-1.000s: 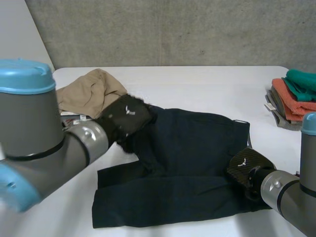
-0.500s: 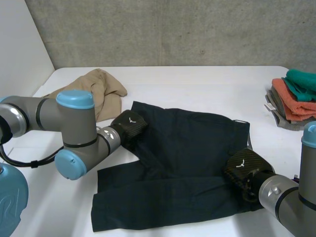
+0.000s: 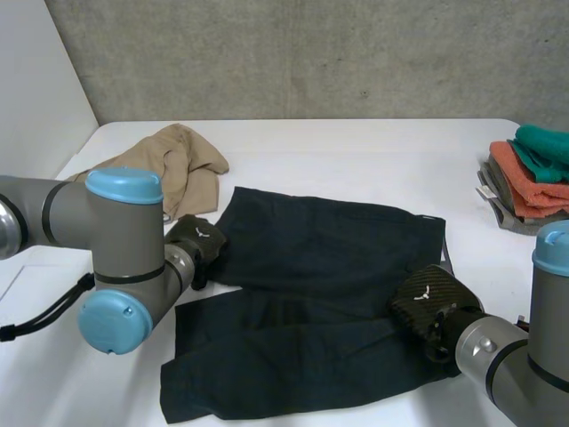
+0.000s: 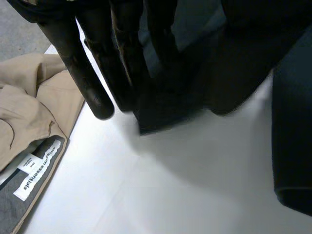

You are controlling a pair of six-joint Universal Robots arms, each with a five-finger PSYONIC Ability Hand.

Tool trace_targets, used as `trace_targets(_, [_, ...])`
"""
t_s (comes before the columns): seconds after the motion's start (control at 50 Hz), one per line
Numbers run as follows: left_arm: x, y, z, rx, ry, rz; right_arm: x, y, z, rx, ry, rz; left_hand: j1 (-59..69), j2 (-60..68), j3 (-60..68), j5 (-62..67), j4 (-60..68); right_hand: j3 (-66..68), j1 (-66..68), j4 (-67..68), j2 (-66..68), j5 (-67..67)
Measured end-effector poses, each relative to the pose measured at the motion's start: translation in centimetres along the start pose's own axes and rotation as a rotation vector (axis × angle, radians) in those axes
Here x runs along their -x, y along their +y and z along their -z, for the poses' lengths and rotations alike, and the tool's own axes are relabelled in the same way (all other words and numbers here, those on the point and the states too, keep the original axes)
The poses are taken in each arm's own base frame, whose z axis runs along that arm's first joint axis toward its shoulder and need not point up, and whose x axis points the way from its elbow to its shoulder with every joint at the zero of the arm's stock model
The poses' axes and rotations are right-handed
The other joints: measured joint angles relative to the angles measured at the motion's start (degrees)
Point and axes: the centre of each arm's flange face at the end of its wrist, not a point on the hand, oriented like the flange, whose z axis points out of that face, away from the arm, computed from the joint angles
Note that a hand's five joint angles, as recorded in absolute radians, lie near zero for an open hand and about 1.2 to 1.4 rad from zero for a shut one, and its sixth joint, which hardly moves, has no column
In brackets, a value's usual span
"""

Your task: Fold the laundry.

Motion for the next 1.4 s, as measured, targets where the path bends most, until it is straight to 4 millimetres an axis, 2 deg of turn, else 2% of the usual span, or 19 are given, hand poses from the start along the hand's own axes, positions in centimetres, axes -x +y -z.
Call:
trace_targets(0.02, [0.1,-0.2,0.1,-0.005,-0.004,0.002,0.1,-0.1,0.0,-0.002,-0.001,-0.011,-19.2,-16.1,-15.8,-17.1,-17.3,0.0,0.0,0.0,0.0,0.0])
trace_targets(0.04, [0.3,-0.4,0.3,-0.011,-0.010,0.005,0.1,-0.1,0.0,-0.004,-0.001,-0.019,-28.5,-26.0,-25.5,-26.3,-27.4,0.0,0.0,0.0,0.0,0.0])
trace_targets(0.1, [1.0,-1.2,1.2,-0.034,-0.034,0.017,0.0,-0.2,-0.2,-0.012,0.003,-0.045,-33.0,-34.0,-33.5,-33.7,-35.8,0.0,0.0,0.0,0.0,0.0])
trace_targets(0.2, [2.0,-2.4,3.9,-0.073,-0.064,0.068,-0.3,-0.3,-0.4,-0.028,0.022,-0.070,-33.0,-34.2,-33.9,-33.9,-36.1,0.0,0.0,0.0,0.0,0.0])
trace_targets(0.3, [1.5,-2.6,9.0,-0.097,-0.034,0.162,-0.7,-0.3,-0.7,-0.039,0.044,-0.081,-31.9,-33.8,-33.5,-33.2,-35.7,0.0,0.0,0.0,0.0,0.0])
trace_targets(0.42, [-1.8,0.1,14.3,-0.039,0.125,0.211,-0.9,-0.3,-0.9,-0.043,0.057,-0.084,-30.1,-32.7,-32.3,-31.4,-33.9,0.0,0.0,0.0,0.0,0.0])
trace_targets(0.52, [-4.0,2.4,16.0,0.032,0.233,0.216,-1.0,-0.3,-0.9,-0.044,0.061,-0.084,-29.9,-32.2,-32.0,-31.0,-33.7,0.0,0.0,0.0,0.0,0.0])
trace_targets(0.56, [-4.4,3.0,16.0,0.049,0.250,0.215,-1.1,-0.3,-0.9,-0.044,0.062,-0.083,-28.7,-31.3,-30.9,-30.0,-32.6,0.0,0.0,0.0,0.0,0.0])
trace_targets(0.62, [-5.0,3.8,15.0,0.059,0.250,0.212,-1.1,-0.3,-0.8,-0.045,0.063,-0.083,-4.4,-8.2,-8.0,-8.3,-10.4,0.0,0.0,0.0,0.0,0.0])
trace_targets(0.64, [-5.1,3.9,14.8,0.058,0.246,0.211,-1.1,-0.3,-0.8,-0.045,0.064,-0.083,-4.4,-8.2,-8.0,-8.3,-10.4,0.0,0.0,0.0,0.0,0.0])
trace_targets(0.68, [-5.1,4.2,13.7,0.051,0.217,0.207,-1.2,-0.4,-0.6,-0.045,0.069,-0.083,15.4,11.5,11.4,11.9,10.2,0.0,0.0,0.0,0.0,0.0])
trace_targets(0.78, [-4.6,3.9,13.1,0.022,0.135,0.197,-1.5,-0.6,0.4,-0.044,0.095,-0.073,15.6,14.9,14.8,13.7,13.7,0.0,0.0,0.0,0.0,0.0])
trace_targets(0.86, [-4.0,2.1,15.4,-0.063,0.090,0.180,-1.4,-0.6,2.3,-0.008,0.088,-0.034,15.6,14.9,14.8,13.7,13.7,0.0,0.0,0.0,0.0,0.0])
trace_targets(0.9, [-4.0,1.2,17.8,-0.101,0.112,0.162,-1.0,-0.2,3.8,0.041,0.052,0.022,15.6,14.9,14.8,13.8,13.7,0.0,0.0,0.0,0.0,0.0])
trace_targets(0.96, [-4.8,1.3,21.1,-0.075,0.210,0.127,-0.3,0.6,5.9,0.120,-0.018,0.120,15.6,14.9,14.8,13.7,13.7,0.0,0.0,0.0,0.0,0.0])
trace_targets(1.04, [-5.6,1.7,23.1,0.004,0.326,0.076,-0.3,0.9,7.1,0.157,-0.063,0.198,15.6,15.0,14.9,13.7,13.7,0.0,0.0,0.0,0.0,0.0])
trace_targets(1.1, [-5.7,1.3,22.9,0.015,0.355,0.041,-0.8,0.5,7.0,0.138,-0.051,0.204,15.6,15.0,14.9,13.7,13.7,0.0,0.0,0.0,0.0,0.0])
trace_targets(1.2, [-4.4,-1.0,18.4,-0.090,0.245,-0.011,-2.6,-0.8,4.6,0.060,0.011,0.113,15.6,15.1,15.0,13.7,13.8,0.0,0.0,0.0,0.0,0.0])
trace_targets(1.4, [0.5,-7.0,5.7,-0.427,-0.157,-0.121,-6.9,-3.0,-3.5,-0.119,0.259,-0.030,15.6,15.1,15.0,13.7,14.0,0.0,0.0,0.0,0.0,0.1])
